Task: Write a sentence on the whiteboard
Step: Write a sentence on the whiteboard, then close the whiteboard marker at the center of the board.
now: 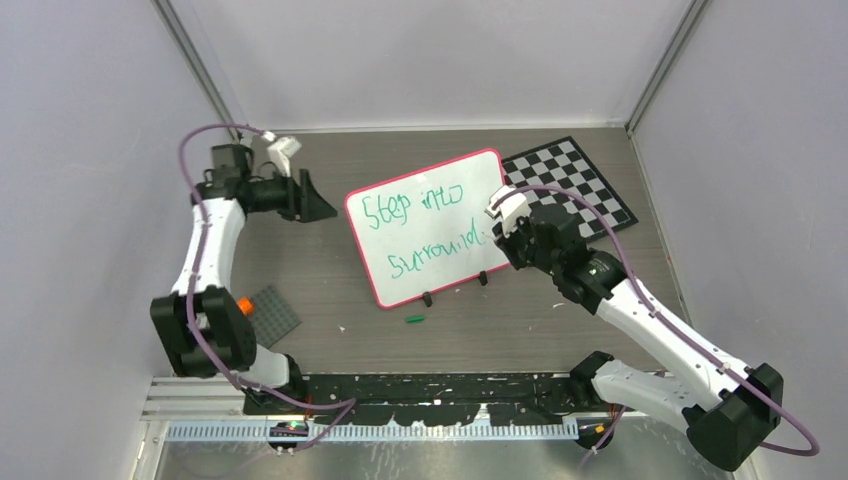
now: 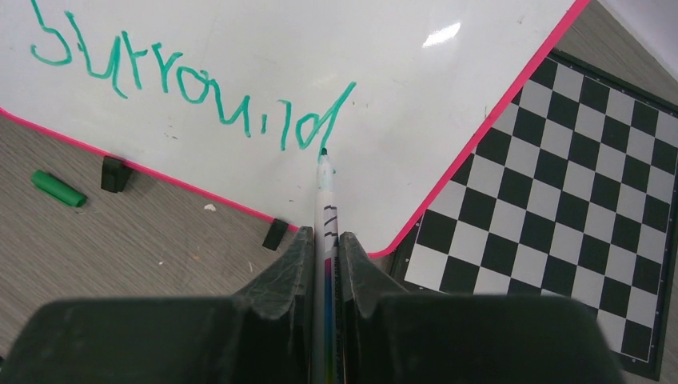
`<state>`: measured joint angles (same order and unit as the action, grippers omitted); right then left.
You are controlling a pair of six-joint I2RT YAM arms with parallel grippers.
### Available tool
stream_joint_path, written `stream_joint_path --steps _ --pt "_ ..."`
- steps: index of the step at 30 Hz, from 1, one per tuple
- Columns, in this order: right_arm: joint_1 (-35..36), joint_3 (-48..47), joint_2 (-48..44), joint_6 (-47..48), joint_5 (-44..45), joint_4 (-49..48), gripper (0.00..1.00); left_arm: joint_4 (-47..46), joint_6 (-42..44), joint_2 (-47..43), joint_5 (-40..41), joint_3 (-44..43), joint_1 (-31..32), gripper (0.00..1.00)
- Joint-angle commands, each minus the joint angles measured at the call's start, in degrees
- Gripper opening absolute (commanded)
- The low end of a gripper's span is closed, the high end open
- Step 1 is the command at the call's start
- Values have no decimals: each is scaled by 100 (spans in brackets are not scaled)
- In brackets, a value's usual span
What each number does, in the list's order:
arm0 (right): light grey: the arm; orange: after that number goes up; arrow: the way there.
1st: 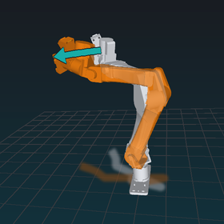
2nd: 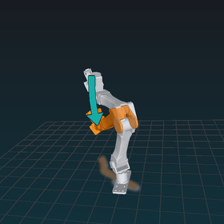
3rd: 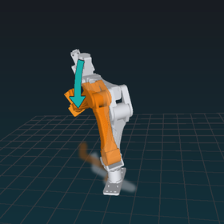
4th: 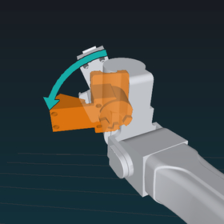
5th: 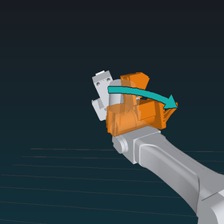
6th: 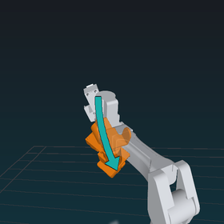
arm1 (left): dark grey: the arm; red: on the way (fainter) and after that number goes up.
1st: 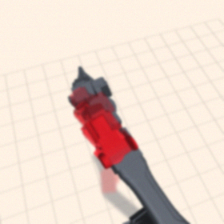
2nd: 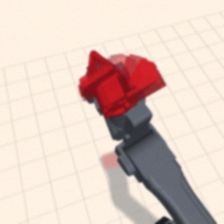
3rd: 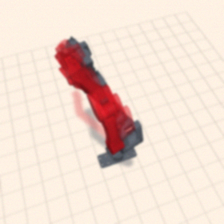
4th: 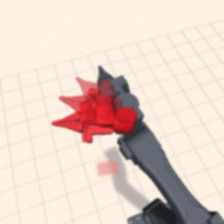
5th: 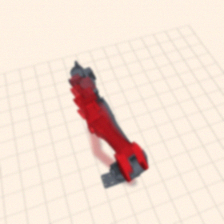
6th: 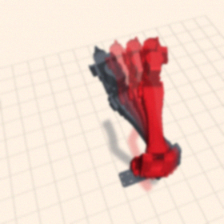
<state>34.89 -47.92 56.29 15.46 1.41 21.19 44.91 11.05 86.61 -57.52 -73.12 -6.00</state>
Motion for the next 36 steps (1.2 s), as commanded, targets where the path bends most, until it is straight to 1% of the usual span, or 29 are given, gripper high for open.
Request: stream_joint_path --steps 1,3,5,6,8,9,10,12,14,15,17,20,22,24,30,36 --pt "1 -401 -223 -514 109 178 0 -28 408 -987 386 -416 -608 62" --pt "0 -451 -266 -616 152 285 0 768 1396 -1272 345 -611 -561 63" --pt "-19 -463 -331 -716 181 375 0 1562 2281 -1676 292 -596 -376 62" --pt "-53 -470 -366 -765 171 436 0 2005 2737 -1860 332 -534 -183 61" --pt "-183 -460 -429 -906 124 494 0 2549 3346 -2235 658 -243 558 60" --pt "-252 -456 -448 -1007 58 506 0 2507 3385 -2464 927 39 1002 60" --pt "-312 -451 -460 -1126 -6 531 0 2300 3272 -2695 1215 495 1459 59" --pt "-400 -446 -464 -1355 -163 536 0 1525 2551 -3096 1803 1161 2386 56" --pt "-428 -426 -459 -1530 -376 524 0 903 2076 -3201 2353 1636 3298 56" --pt "-437 -421 -451 -1611 -444 508 0 665 1868 -3128 2701 1809 3790 56" --pt "-469 -426 -420 -1800 -584 515 0 235 1436 -2806 3369 2017 4573 54" --pt "-620 -385 -491 -2064 -815 549 0 -381 1275 -2333 3620 2238 5288 52" --pt "-824 -349 -541 -2342 -924 618 0 -730 1529 -2146 3873 2453 5674 52" --pt "-1013 -289 -594 -2589 -1052 666 0 -1115 1621 -1973 4124 2619 5921 52" --pt "-1323 -163 -778 -2929 -1300 659 0 -2142 1703 -1366 4322 2846 6211 51" --pt "-1502 -154 -872 -2938 -1315 728 0 -2536 1833 -816 4444 2927 6295 48"
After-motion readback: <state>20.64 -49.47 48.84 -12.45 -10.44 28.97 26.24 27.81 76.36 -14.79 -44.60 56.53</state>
